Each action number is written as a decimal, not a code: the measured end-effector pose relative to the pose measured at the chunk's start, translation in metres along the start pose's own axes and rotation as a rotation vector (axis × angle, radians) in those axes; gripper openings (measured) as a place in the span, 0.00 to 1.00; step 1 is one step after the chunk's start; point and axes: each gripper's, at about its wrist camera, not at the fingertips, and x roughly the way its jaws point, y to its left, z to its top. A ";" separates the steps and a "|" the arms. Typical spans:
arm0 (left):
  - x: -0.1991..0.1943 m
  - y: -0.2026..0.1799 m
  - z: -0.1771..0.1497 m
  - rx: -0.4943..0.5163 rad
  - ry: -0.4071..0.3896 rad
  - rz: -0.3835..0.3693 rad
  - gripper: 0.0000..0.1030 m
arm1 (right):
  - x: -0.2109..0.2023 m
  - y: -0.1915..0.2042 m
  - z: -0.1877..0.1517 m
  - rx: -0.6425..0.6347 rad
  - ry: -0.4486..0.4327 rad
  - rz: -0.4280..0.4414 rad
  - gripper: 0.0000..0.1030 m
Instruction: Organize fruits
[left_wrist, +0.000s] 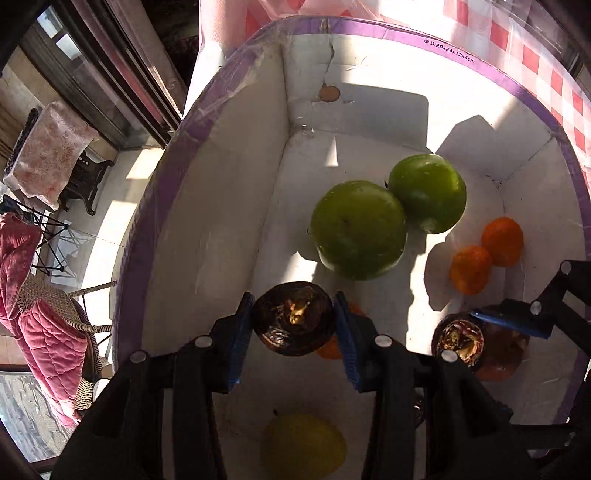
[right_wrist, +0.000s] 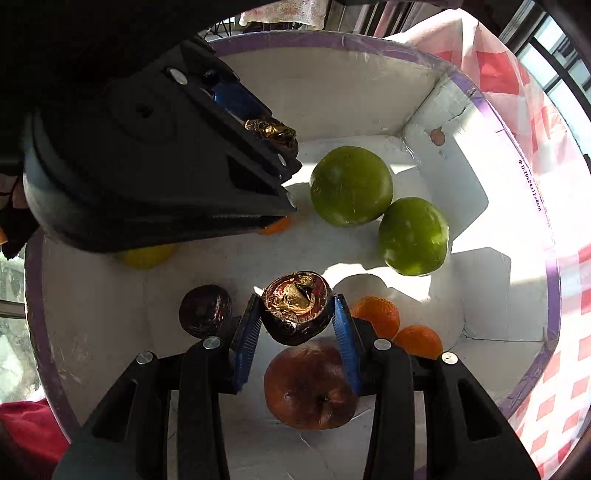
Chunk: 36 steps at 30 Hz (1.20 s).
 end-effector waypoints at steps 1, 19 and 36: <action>0.003 0.001 0.000 -0.001 0.016 -0.005 0.42 | 0.002 0.001 -0.001 -0.006 0.008 0.001 0.38; -0.008 -0.005 0.001 -0.058 -0.079 -0.053 0.66 | -0.028 0.007 -0.036 -0.007 -0.118 -0.030 0.73; -0.118 -0.025 -0.048 -0.148 -0.459 0.102 0.98 | -0.105 -0.046 -0.073 0.267 -0.198 -0.082 0.84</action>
